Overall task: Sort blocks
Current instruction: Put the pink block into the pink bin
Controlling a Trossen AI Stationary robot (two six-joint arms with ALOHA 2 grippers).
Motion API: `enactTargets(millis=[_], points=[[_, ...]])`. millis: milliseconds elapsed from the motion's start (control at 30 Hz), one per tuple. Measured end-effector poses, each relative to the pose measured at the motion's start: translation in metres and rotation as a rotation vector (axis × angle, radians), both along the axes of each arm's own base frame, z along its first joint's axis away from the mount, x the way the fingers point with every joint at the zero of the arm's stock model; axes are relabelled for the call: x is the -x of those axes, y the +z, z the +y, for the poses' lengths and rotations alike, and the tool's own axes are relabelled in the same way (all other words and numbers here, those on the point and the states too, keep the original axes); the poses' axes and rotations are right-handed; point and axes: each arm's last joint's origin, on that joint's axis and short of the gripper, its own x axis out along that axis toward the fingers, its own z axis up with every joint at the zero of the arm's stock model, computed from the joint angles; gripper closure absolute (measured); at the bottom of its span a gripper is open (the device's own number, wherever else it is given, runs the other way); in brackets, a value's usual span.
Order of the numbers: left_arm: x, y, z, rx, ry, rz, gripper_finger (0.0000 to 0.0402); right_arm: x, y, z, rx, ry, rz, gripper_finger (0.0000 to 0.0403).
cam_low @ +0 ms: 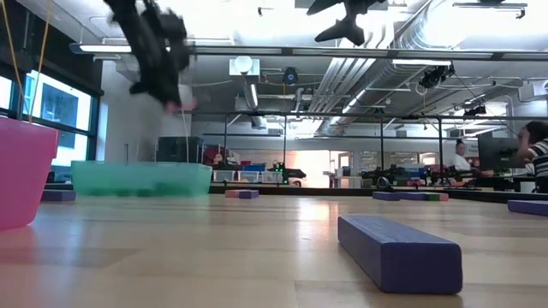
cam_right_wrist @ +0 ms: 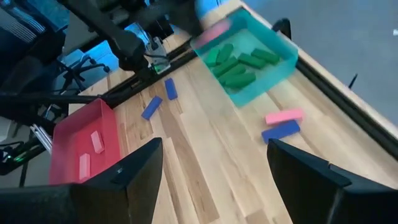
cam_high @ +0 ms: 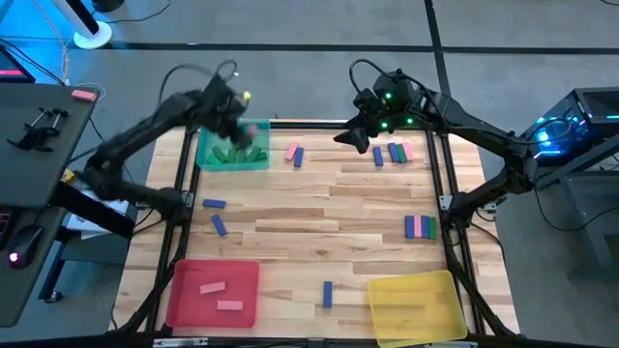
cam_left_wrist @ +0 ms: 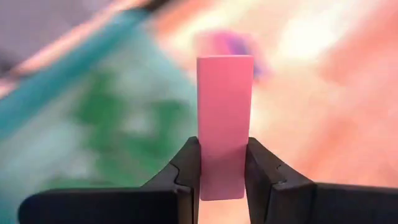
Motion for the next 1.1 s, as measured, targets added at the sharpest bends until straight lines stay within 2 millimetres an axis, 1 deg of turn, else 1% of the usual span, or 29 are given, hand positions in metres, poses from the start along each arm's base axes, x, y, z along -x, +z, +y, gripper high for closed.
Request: enactTargets(millis=[67,200,267,333,433,533,600,667,700,800,900,1033,1100], points=[[-0.002,0.015,-0.049,-0.025,-0.136,-0.073,0.035,-0.001,0.002,-0.001,0.023,0.009,-0.019,0.0141],[0.009,0.026,-0.144,0.044,-0.327,-0.182,0.035,-0.002,0.004,-0.001,0.078,0.046,-0.038,0.0141],[0.017,0.028,-0.184,0.106,-0.355,-0.207,0.035,-0.002,0.004,-0.001,0.095,0.058,-0.042,0.0141],[0.024,0.028,-0.219,0.142,-0.397,-0.206,0.035,-0.002,0.004,0.0,0.098,0.074,-0.044,0.0141],[0.028,0.018,-0.267,0.142,-0.555,-0.137,0.035,-0.003,0.005,0.0,0.083,0.108,-0.063,0.0141],[0.033,-0.006,-0.309,0.093,-0.782,0.057,0.035,-0.005,0.008,0.003,0.029,0.139,-0.113,0.0141],[0.038,-0.02,-0.33,0.048,-0.929,0.173,0.035,-0.008,0.011,0.007,-0.042,0.173,-0.154,0.0141],[0.04,-0.033,-0.347,0.009,-1.029,0.236,0.035,-0.012,0.014,0.015,-0.102,0.213,-0.186,0.0141],[0.041,-0.037,-0.354,-0.004,-1.069,0.243,0.035,-0.013,0.015,0.019,-0.124,0.222,-0.196,0.0141],[0.038,-0.046,-0.373,-0.032,-1.171,0.184,0.035,-0.018,0.017,0.03,-0.183,0.237,-0.207,0.0141],[0.036,-0.068,-0.379,-0.061,-1.191,0.178,0.035,-0.022,0.016,0.045,-0.248,0.238,-0.182,0.0141],[0.032,-0.097,-0.374,-0.085,-1.163,0.155,0.035,-0.025,0.009,0.07,-0.31,0.221,-0.095,0.0141],[0.03,-0.107,-0.372,-0.066,-1.157,0.134,0.0333,-0.024,0.004,0.081,-0.321,0.192,-0.033,0.0141]])
